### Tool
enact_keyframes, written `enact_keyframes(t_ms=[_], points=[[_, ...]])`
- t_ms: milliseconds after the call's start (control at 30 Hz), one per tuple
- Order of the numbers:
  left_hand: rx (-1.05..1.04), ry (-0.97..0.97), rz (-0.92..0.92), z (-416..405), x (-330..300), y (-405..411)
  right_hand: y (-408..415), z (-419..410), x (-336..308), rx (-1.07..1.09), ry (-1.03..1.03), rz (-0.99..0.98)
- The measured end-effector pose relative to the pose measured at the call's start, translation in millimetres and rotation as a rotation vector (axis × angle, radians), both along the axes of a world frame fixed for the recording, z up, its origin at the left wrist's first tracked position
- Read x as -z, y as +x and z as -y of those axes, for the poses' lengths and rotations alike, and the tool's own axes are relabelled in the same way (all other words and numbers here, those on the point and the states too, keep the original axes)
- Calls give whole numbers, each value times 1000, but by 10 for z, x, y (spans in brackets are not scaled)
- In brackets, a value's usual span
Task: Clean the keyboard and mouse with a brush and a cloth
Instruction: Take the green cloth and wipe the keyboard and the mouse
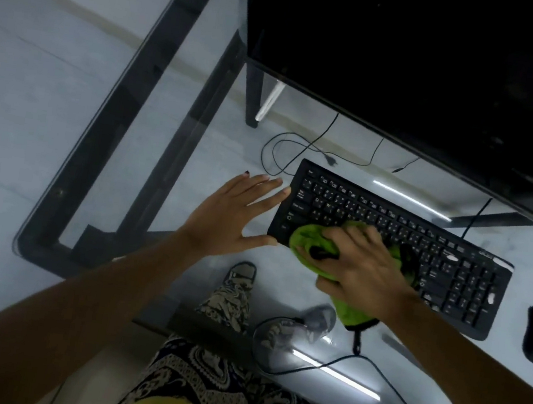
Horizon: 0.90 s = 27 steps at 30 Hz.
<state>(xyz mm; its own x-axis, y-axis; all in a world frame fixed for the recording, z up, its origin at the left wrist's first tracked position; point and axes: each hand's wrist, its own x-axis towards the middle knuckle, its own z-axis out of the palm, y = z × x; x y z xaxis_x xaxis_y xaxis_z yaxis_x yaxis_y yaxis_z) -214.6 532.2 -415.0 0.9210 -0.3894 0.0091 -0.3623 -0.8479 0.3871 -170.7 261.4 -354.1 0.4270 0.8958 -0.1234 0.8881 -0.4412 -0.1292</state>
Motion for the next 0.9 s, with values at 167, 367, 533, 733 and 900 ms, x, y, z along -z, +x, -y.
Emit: enact_keyframes(t_ms=[167, 367, 533, 733, 900], points=[[4, 1, -5, -2, 9, 5, -64, -309, -90, 60, -91, -22], [-32, -18, -11, 13, 7, -15, 230, -629, -221, 295, -92, -30], [-32, -10, -3, 4, 3, -12, 199, -606, -226, 88, -177, -47], [-49, -25, 7, -9, 37, -22, 447, -654, -265, 224, -149, -65], [-35, -28, 9, -3, 35, -19, 204, -582, -233, 3, -111, -140]])
